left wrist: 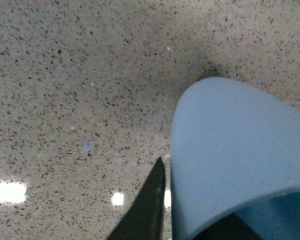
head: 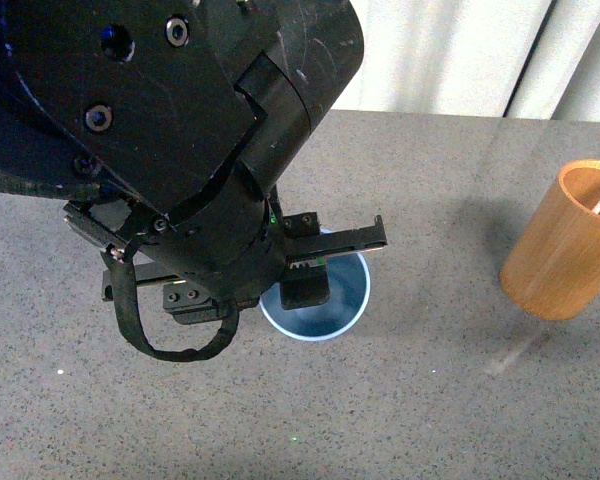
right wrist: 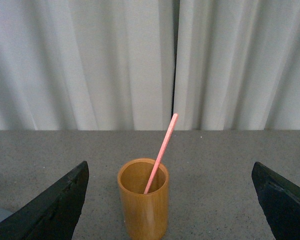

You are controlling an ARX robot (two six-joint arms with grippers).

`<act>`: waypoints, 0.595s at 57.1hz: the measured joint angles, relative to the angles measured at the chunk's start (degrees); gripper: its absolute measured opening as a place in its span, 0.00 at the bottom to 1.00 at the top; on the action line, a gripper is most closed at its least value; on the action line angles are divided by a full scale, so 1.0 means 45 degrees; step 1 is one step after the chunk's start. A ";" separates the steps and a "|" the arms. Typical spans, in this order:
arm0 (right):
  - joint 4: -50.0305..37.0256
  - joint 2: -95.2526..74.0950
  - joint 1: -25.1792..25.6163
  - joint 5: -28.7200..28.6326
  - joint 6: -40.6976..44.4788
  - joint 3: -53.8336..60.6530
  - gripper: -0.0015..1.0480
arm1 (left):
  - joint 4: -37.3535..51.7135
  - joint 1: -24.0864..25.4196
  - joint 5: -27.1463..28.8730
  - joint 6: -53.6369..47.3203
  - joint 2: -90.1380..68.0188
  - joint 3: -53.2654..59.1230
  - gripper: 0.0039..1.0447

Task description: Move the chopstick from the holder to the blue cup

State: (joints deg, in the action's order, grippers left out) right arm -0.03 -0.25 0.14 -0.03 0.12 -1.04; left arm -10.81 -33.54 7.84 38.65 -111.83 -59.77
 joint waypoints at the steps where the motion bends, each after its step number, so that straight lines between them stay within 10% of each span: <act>1: 0.0000 0.0000 0.0005 0.0000 0.0000 0.0000 0.90 | -0.0015 0.0000 0.0000 0.0000 0.0000 -0.0019 0.35; 24: 0.0000 0.0000 0.0000 0.0000 0.0000 0.0000 0.90 | -0.0189 0.0063 0.0034 -0.0199 0.0311 -0.0345 0.94; 34: 0.0000 0.0000 0.0005 0.0000 0.0000 0.0000 0.90 | -0.0204 0.0083 0.0029 -0.0223 0.0359 -0.0345 0.94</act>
State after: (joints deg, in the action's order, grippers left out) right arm -0.03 -0.25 0.16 -0.03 0.12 -1.04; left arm -11.73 -33.17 7.97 37.65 -110.21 -61.32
